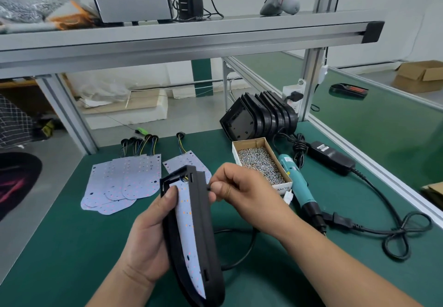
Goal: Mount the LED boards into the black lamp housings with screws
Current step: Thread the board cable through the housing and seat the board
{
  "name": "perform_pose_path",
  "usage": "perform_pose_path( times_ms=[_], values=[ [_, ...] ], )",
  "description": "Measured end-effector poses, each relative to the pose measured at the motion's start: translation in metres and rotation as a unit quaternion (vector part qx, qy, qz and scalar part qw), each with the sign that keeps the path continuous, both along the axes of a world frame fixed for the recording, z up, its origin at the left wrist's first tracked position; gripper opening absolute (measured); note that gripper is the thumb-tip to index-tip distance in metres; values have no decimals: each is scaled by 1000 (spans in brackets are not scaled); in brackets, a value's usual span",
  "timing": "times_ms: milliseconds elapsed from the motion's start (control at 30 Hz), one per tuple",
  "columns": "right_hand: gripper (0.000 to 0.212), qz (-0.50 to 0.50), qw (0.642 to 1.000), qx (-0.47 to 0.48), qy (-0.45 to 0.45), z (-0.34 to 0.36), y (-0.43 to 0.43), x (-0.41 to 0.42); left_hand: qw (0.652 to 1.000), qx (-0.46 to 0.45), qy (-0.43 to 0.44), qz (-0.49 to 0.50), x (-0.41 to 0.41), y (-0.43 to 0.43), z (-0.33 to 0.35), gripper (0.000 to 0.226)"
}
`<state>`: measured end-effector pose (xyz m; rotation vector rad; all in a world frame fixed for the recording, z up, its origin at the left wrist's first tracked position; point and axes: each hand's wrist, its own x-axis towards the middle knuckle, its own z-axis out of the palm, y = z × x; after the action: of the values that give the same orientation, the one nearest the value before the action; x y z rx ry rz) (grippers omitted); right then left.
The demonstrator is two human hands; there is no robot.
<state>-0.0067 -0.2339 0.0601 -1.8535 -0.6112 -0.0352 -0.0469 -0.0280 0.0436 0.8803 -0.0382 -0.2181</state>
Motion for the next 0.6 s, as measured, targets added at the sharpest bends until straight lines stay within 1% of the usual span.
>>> perform_pose_path(
  times_ms=[33,133,200,400,467,600],
  values=[
    [10,-9,999,-20,-29,0,2,-1,1000,-14,2,8,-2,-1,1,38],
    [9,-46,987,-68,-140,-2,8,0,996,-83,21,21,-9,-1,7,44],
    [8,-58,977,-91,-183,-2,9,3,996,-85,15,30,-13,-2,11,42],
    [8,-61,965,-119,-225,-7,7,9,997,-72,2,39,-14,-2,17,36],
    [8,-60,964,-123,-227,-9,5,11,998,-59,-5,27,-13,-1,16,36],
    [9,-63,960,-142,-232,-11,4,14,999,-36,9,35,-11,0,12,42]
  ],
)
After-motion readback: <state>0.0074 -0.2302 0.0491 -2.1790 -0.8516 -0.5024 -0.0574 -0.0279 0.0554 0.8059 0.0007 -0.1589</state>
